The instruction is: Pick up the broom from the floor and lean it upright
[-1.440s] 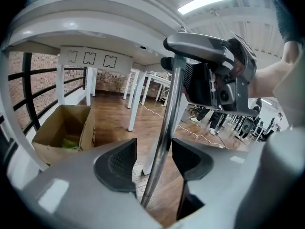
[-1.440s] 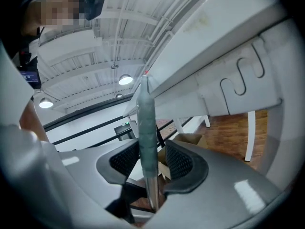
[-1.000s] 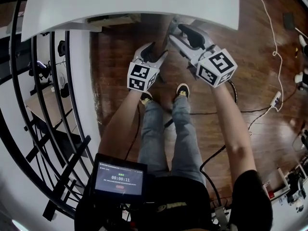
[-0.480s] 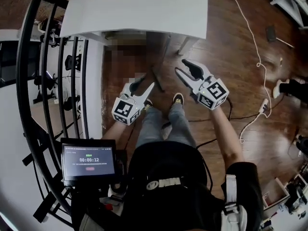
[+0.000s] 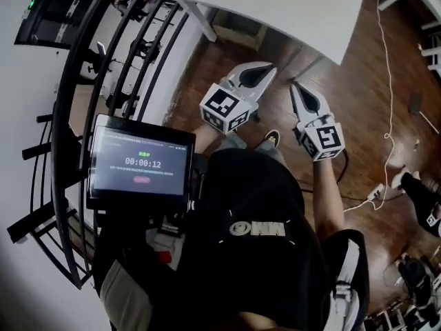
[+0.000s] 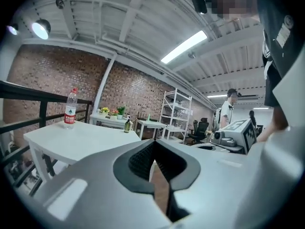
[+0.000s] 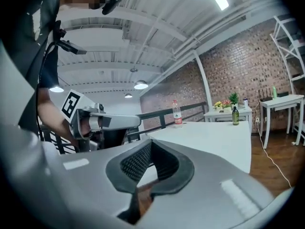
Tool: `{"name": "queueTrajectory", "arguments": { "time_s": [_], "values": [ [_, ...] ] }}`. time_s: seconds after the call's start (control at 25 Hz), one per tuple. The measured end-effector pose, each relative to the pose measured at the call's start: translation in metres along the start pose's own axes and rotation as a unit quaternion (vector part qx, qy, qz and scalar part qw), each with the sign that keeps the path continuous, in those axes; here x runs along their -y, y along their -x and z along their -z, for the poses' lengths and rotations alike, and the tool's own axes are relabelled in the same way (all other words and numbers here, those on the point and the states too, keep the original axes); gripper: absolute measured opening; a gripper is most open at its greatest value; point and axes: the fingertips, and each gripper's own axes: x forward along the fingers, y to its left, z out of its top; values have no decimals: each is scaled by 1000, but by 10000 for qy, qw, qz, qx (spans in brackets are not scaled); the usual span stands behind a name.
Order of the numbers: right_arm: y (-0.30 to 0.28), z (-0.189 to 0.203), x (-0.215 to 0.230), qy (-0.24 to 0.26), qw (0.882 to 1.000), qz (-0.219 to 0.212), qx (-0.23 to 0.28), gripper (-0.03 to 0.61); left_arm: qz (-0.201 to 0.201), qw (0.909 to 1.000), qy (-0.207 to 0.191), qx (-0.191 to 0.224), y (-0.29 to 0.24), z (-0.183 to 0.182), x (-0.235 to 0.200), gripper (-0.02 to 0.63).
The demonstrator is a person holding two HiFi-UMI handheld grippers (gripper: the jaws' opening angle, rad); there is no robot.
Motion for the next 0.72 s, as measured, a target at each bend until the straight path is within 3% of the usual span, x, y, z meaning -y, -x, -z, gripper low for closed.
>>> {"name": "queueTrajectory", "arguments": {
  "time_s": [0.2, 0.72],
  "values": [
    [-19, -4, -7, -342, 9993, -113, 141, 3, -330, 9993, 179, 66, 7, 3, -18, 17],
    [-35, -6, -2, -155, 9995, -162, 228, 3, -422, 9989, 190, 13, 6, -3, -18, 17]
  ]
}}
